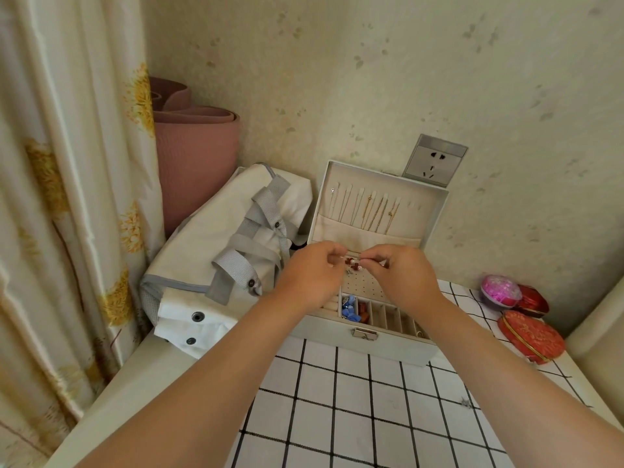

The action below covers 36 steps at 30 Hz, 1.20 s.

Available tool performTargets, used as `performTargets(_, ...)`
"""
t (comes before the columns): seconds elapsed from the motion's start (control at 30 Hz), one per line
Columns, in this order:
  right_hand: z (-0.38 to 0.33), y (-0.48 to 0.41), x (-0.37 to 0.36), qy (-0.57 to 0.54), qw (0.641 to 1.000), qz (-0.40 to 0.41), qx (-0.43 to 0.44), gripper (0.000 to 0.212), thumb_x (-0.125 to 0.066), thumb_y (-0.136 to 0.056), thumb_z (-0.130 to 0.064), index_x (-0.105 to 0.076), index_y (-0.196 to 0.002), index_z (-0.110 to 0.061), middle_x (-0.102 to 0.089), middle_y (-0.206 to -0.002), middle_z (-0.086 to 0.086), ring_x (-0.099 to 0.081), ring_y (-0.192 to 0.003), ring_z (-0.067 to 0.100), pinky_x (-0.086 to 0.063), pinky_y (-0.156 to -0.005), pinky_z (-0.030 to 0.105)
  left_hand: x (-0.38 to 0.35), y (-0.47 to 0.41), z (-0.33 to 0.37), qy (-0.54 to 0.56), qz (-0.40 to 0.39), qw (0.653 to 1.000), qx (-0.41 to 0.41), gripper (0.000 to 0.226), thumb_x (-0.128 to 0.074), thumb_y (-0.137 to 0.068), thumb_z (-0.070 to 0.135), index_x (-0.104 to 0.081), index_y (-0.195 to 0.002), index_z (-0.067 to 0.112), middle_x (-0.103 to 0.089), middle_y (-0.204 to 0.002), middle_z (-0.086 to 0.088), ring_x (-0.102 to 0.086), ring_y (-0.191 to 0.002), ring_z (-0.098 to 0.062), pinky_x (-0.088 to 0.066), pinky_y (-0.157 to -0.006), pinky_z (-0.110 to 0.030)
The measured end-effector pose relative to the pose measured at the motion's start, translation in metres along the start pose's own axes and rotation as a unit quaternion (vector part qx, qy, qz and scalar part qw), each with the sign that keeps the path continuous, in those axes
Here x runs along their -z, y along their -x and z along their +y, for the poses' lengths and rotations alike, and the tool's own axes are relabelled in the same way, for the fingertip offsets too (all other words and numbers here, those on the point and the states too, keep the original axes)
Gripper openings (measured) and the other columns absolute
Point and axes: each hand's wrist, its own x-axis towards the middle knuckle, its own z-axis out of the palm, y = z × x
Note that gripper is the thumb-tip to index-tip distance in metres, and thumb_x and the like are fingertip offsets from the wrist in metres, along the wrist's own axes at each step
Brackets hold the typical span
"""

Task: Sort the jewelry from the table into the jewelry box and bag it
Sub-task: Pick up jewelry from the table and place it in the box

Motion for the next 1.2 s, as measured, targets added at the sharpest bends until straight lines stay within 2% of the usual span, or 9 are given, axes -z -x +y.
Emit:
performTargets(0.17, 0.009, 0.006, -0.015, 0.067, 0.998, -0.014, -0.008, 0.012, -0.069, -0.092, -0.030, -0.078, -0.098, -0.032, -0.066, -0.096, -0.011, -0.058, -0.086, 0.010, -0.051, -0.071, 0.031, -0.003, 0.003, -0.011, -0.188, -0.031, 0.978, -0.087, 0.035, -0.055, -0.096, 0.028, -0.062, -0.130, 0.028, -0.060, -0.131, 0.004, -0.050, -0.124, -0.014, -0.042, -0.105, -0.037)
performTargets(0.27, 0.011, 0.007, -0.019, 0.074, 0.997, -0.001, 0.010, 0.012, -0.069, -0.091, -0.027, -0.079, -0.097, -0.028, -0.067, -0.096, -0.007, -0.060, -0.083, 0.013, -0.053, -0.070, 0.034, -0.005, 0.002, -0.016, -0.265, -0.058, 0.954, -0.127, 0.038, -0.054, -0.094, 0.032, -0.060, -0.132, 0.027, -0.059, -0.134, 0.003, -0.047, -0.126, -0.018, -0.038, -0.107, -0.040)
performTargets(0.37, 0.011, 0.006, -0.023, 0.087, 0.996, 0.014, 0.030, 0.011, -0.070, -0.091, -0.027, -0.079, -0.096, -0.026, -0.066, -0.095, -0.006, -0.060, -0.080, 0.014, -0.053, -0.066, 0.034, -0.007, 0.000, -0.020, -0.311, -0.071, 0.935, -0.154, 0.040, -0.053, -0.094, 0.035, -0.059, -0.133, 0.027, -0.057, -0.135, 0.005, -0.045, -0.125, -0.017, -0.034, -0.107, -0.038)
performTargets(0.53, 0.016, 0.008, -0.024, 0.073, 0.995, 0.009, 0.066, 0.008, -0.075, -0.087, -0.024, -0.080, -0.092, -0.025, -0.067, -0.091, -0.009, -0.062, -0.076, 0.012, -0.049, -0.061, 0.027, -0.007, -0.001, -0.023, -0.325, -0.081, 0.927, -0.170, 0.045, -0.052, -0.095, 0.040, -0.053, -0.137, 0.025, -0.054, -0.136, 0.004, -0.041, -0.128, -0.018, -0.032, -0.108, -0.036)
performTargets(0.7, 0.021, 0.015, -0.018, 0.035, 0.997, -0.013, 0.065, 0.015, -0.071, -0.087, -0.023, -0.079, -0.099, -0.027, -0.066, -0.098, -0.012, -0.058, -0.080, 0.003, -0.050, -0.067, 0.025, -0.010, -0.001, -0.025, -0.325, -0.087, 0.927, -0.167, 0.048, -0.047, -0.097, 0.047, -0.051, -0.139, 0.025, -0.053, -0.137, 0.004, -0.040, -0.129, -0.017, -0.033, -0.107, -0.039)
performTargets(0.8, 0.017, 0.012, -0.018, 0.025, 0.999, -0.022, 0.038, 0.016, -0.068, -0.089, -0.030, -0.077, -0.101, -0.028, -0.065, -0.099, -0.012, -0.060, -0.085, 0.006, -0.053, -0.074, 0.030, -0.013, -0.001, -0.025, -0.326, -0.092, 0.926, -0.166, 0.046, -0.046, -0.096, 0.047, -0.054, -0.135, 0.024, -0.055, -0.133, 0.004, -0.042, -0.125, -0.018, -0.039, -0.104, -0.041)
performTargets(0.9, 0.012, 0.008, -0.021, 0.060, 0.998, -0.033, 0.001, 0.016, -0.066, -0.089, -0.040, -0.076, -0.099, -0.032, -0.063, -0.096, -0.011, -0.060, -0.084, 0.009, -0.054, -0.074, 0.034, -0.013, 0.000, -0.024, -0.326, -0.098, 0.926, -0.162, 0.046, -0.045, -0.096, 0.047, -0.053, -0.136, 0.025, -0.054, -0.132, 0.004, -0.041, -0.124, -0.018, -0.040, -0.103, -0.041)
performTargets(1.03, 0.010, 0.005, -0.025, 0.069, 0.996, -0.049, -0.031, 0.013, -0.064, -0.089, -0.037, -0.076, -0.095, -0.034, -0.064, -0.096, -0.010, -0.060, -0.086, 0.011, -0.054, -0.074, 0.035, -0.013, -0.001, -0.026, -0.321, -0.095, 0.928, -0.162, 0.045, -0.048, -0.096, 0.047, -0.054, -0.134, 0.024, -0.055, -0.132, 0.004, -0.042, -0.123, -0.017, -0.040, -0.103, -0.040)
performTargets(1.2, 0.013, 0.003, -0.023, 0.019, 0.995, -0.058, -0.073, 0.013, -0.068, -0.088, -0.039, -0.073, -0.099, -0.033, -0.067, -0.091, -0.014, -0.061, -0.084, 0.006, -0.051, -0.071, 0.028, -0.016, -0.005, -0.027, -0.305, -0.073, 0.931, -0.185, 0.058, -0.051, -0.095, 0.046, -0.040, -0.146, 0.022, -0.043, -0.148, 0.005, -0.033, -0.136, -0.016, -0.031, -0.111, -0.037)
